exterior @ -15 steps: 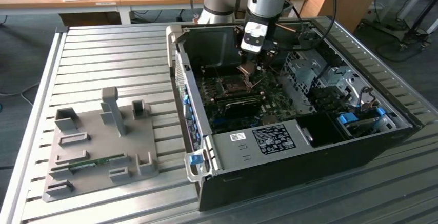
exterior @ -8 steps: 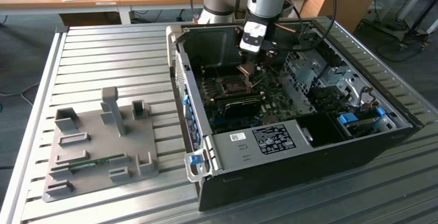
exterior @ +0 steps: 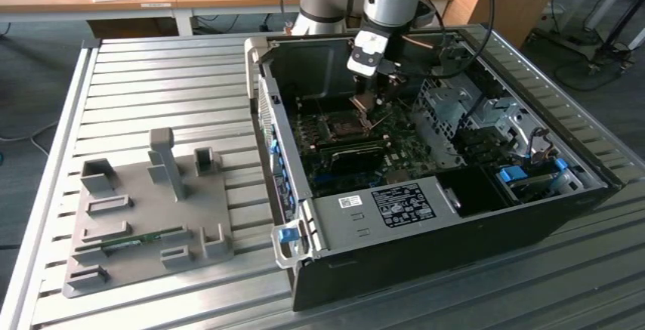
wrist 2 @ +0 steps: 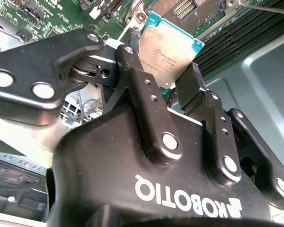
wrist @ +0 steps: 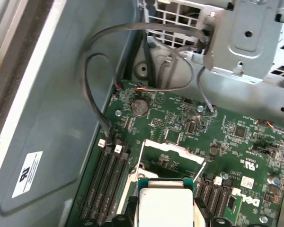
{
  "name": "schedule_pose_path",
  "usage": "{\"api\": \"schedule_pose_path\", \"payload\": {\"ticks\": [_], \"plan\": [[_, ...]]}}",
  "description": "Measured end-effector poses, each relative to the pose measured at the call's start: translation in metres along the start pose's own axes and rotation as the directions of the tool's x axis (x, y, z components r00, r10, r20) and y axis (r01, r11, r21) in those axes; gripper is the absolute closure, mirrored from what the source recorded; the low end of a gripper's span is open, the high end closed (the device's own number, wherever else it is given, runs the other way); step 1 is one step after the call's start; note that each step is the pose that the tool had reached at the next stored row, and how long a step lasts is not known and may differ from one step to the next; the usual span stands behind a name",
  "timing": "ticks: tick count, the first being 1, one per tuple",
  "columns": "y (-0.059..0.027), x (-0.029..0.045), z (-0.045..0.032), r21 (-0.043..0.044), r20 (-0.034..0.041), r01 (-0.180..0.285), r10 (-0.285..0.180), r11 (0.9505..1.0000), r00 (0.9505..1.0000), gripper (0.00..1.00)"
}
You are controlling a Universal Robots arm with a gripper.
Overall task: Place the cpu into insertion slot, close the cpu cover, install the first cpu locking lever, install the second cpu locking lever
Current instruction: 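Place the cpu into insertion slot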
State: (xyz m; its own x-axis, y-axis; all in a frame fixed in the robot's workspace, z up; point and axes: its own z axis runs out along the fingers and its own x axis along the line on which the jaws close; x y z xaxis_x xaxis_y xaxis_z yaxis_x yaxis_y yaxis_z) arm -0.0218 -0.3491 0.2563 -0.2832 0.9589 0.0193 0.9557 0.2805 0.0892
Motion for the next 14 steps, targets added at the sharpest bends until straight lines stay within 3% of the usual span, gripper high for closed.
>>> {"api": "schedule_pose_path", "payload": {"ticks": [7,8,11,12,14], "plan": [[-0.0002,0.0001,0.0001,0.0010,0.0005,-0.010,0.010,1.0000,1.0000,0.46],[-0.0002,0.0001,0.0003,0.0071,-0.0015,-0.010,0.010,0.9999,0.9999,0.46],[-0.0002,0.0000,0.0008,0.0532,-0.0123,-0.012,0.012,0.9985,0.9998,0.46],[-0.0002,0.0001,0.0010,0.0642,-0.0151,-0.012,0.013,0.9979,0.9998,0.46],[-0.0003,0.0000,0.0009,0.0650,-0.0150,-0.012,0.013,0.9978,0.9998,0.46]]}}
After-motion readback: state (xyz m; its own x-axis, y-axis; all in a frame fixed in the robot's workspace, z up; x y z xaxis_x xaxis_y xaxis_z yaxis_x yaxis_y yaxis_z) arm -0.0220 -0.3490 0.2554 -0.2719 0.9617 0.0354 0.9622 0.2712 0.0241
